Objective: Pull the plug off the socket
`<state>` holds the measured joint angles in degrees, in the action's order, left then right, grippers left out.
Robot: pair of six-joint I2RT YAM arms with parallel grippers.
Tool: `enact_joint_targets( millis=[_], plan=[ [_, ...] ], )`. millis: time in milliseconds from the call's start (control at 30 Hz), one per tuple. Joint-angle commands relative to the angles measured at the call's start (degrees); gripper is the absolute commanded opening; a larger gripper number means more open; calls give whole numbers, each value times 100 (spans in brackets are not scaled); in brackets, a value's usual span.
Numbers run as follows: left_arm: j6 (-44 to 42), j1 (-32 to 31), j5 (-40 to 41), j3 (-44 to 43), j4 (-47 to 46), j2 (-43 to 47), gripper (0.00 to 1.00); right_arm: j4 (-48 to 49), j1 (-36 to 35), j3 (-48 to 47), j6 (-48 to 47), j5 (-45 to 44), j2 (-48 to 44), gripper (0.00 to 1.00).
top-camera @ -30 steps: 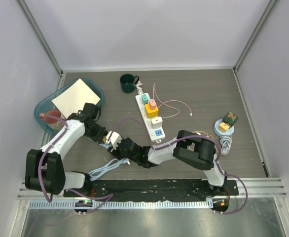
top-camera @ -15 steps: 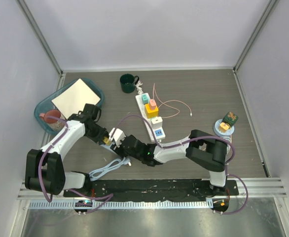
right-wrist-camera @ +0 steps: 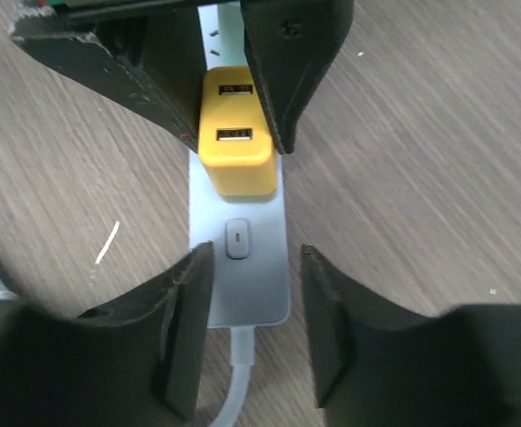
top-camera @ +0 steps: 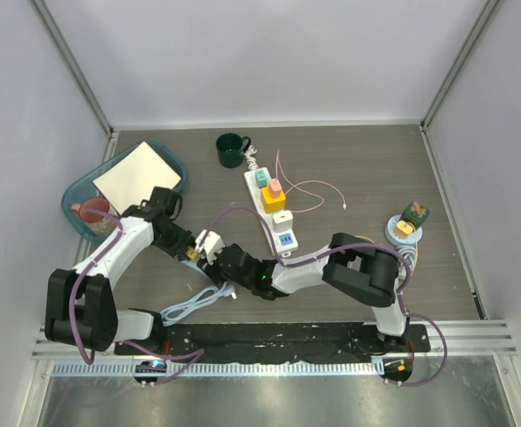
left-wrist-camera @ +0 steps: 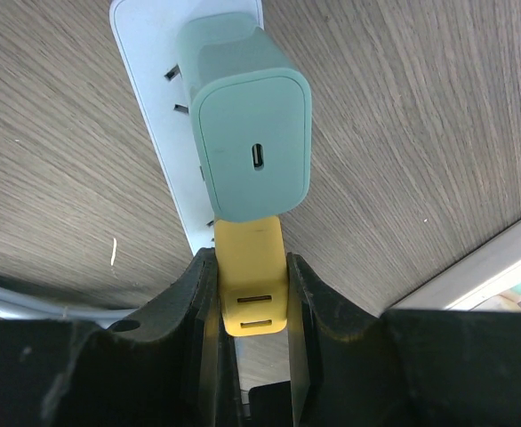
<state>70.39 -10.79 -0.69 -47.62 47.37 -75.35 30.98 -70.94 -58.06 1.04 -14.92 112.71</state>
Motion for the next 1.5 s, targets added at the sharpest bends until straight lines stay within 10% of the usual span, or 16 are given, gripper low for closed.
enact_joint_targets(
  millis=[0, 367, 667, 1467],
  plan=[
    [-184, 42, 253, 33, -70, 135, 0, 593, 36, -162, 230, 296, 94, 56],
    [-192, 33, 183, 51, -106, 91, 0, 997, 27, -187, -297, 183, 550, 78],
    [-271, 41, 86, -203, -9, 126, 0, 681, 27, 4, -113, 235, 867, 4],
    [-948, -29, 465, -906, 474, 144, 0, -2079, 27, -1005, -77, -319, 981, 1]
  ],
)
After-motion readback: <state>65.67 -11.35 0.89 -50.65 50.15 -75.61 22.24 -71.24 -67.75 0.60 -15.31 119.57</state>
